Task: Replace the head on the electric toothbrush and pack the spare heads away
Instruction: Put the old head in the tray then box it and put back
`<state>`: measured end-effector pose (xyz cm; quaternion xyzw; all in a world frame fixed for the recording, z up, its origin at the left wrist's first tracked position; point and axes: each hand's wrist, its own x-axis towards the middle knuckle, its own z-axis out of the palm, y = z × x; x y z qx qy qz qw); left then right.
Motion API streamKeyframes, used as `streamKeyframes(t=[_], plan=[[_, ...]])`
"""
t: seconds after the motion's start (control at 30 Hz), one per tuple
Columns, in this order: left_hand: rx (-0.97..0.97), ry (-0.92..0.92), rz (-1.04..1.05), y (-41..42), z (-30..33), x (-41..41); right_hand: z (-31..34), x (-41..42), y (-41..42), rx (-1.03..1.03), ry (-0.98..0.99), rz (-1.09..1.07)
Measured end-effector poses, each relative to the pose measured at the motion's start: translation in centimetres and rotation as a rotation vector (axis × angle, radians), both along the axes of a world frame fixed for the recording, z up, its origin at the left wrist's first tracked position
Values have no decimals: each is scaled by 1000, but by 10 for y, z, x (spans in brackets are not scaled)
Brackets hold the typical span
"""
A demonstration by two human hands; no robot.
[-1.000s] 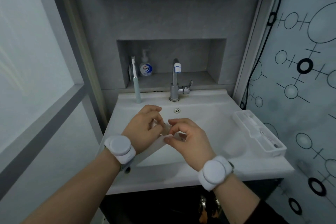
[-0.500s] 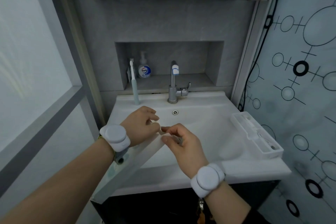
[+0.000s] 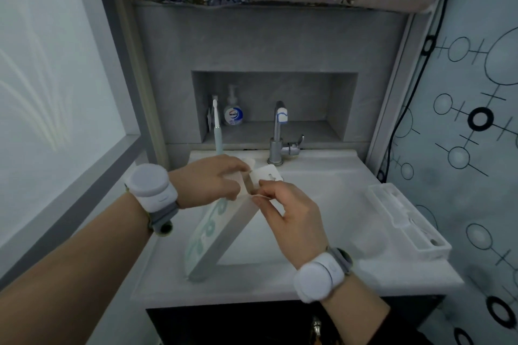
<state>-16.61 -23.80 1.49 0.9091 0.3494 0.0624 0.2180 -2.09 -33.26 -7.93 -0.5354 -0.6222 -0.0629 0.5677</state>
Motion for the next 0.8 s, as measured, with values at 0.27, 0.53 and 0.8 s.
streamKeyframes(t=[0.27, 0.53, 0.8], plan=[[137, -109, 91, -12, -27, -1, -2, -2, 5, 189, -228, -24], [101, -147, 115, -10, -32, 1, -2, 6, 4, 42, 3, 132], [86, -130, 72, -9, -36, 8, 2, 18, 2, -166, 254, 237]])
